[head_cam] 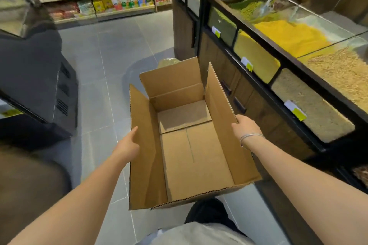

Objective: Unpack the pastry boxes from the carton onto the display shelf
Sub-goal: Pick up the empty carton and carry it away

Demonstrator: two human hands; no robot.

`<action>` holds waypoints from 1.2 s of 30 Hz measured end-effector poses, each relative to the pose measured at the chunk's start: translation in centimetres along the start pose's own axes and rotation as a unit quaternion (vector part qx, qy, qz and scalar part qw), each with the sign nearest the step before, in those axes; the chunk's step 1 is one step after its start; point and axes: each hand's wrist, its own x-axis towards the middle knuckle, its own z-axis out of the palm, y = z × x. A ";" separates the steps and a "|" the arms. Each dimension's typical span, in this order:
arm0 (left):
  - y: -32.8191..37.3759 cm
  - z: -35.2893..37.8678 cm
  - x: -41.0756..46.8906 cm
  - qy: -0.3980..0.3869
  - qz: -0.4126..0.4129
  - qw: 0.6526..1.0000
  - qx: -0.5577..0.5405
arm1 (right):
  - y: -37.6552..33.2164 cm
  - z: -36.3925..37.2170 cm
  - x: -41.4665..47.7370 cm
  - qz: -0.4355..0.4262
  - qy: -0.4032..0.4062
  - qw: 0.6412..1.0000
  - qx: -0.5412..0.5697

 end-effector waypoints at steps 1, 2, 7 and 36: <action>0.8 0.3 1.1 0.004 -0.008 1.000 0.002 | -0.3 0.1 1.8 0.003 -0.006 1.000 -0.003; 1.8 0.6 2.6 0.006 -0.021 1.000 0.002 | -0.9 0.0 4.3 0.000 -0.021 1.000 -0.013; 7.1 2.6 9.2 0.009 -0.082 0.997 -0.005 | -2.9 0.1 15.8 -0.022 -0.093 0.993 -0.068; 18.9 3.8 42.7 -0.125 -0.224 0.965 -0.061 | -10.7 5.3 50.4 0.029 -0.168 0.972 -0.161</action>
